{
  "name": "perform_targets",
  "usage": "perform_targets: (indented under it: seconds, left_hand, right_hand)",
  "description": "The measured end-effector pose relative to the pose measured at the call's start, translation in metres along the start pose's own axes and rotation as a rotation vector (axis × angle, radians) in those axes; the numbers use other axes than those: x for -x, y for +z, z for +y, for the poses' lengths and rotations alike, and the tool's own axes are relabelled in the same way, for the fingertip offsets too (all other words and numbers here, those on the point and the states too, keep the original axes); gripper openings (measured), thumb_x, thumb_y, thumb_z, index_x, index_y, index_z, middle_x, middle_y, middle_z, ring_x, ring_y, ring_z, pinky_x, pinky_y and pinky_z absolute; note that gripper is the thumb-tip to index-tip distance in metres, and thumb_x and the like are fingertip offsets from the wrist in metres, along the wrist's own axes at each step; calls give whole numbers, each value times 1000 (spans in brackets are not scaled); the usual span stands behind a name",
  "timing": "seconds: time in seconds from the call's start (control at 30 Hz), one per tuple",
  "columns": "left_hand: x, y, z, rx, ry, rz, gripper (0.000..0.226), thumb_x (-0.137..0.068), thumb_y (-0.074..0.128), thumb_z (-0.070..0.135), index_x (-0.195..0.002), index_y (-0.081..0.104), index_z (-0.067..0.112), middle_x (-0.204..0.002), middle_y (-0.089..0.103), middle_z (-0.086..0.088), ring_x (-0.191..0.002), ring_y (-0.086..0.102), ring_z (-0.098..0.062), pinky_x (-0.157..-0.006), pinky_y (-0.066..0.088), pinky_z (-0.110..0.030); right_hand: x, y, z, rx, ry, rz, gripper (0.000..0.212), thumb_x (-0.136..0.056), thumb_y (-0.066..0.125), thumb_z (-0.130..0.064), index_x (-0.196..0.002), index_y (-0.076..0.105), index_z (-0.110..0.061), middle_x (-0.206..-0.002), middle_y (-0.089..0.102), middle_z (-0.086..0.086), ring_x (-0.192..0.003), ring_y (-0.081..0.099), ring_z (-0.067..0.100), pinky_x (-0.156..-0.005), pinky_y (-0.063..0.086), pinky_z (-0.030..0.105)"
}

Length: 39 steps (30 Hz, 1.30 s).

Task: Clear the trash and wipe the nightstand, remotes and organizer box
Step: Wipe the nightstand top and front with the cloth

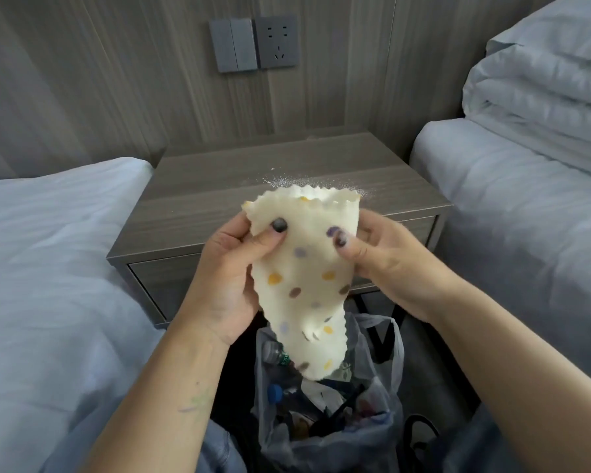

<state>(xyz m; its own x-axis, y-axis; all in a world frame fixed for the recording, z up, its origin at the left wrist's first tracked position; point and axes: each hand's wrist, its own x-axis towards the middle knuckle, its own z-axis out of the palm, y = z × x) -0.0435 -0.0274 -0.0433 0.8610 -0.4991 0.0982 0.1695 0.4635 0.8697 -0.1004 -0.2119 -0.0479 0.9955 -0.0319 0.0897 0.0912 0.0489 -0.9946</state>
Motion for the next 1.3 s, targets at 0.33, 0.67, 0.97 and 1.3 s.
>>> perform_targets:
  seconds: [0.33,0.67,0.97,1.3]
  left_hand:
    - [-3,-18,16,-624,87,-61,65,-58,91,26,-119,67,23,-107,75,1,-100,68,-10,-86,55,-26]
    - [-8,-2,22,-898,196,-11,27,-84,73,36,-71,66,14,-61,59,11,-59,46,-10,-50,39,-18]
    - [-11,11,31,-1100,238,-124,27,-96,58,27,-69,60,25,-47,53,22,-40,40,1,-43,27,-7]
    - [-16,21,22,-968,188,-206,34,-91,57,39,-86,70,9,-65,63,11,-53,47,-6,-49,40,-20]
  right_hand:
    - [17,6,-1,626,-260,211,22,-85,71,-29,-80,72,-8,-67,66,12,-59,61,27,-54,51,44]
    - [27,1,33,350,180,-122,31,-74,77,-29,-100,72,-12,-93,77,4,-84,74,20,-71,61,35]
    - [41,-11,31,193,261,-210,32,-81,68,-19,-111,69,-9,-104,74,11,-94,72,26,-78,59,36]
    - [35,-17,7,237,155,9,42,-67,81,2,-105,71,-10,-88,77,9,-82,74,27,-78,60,48]
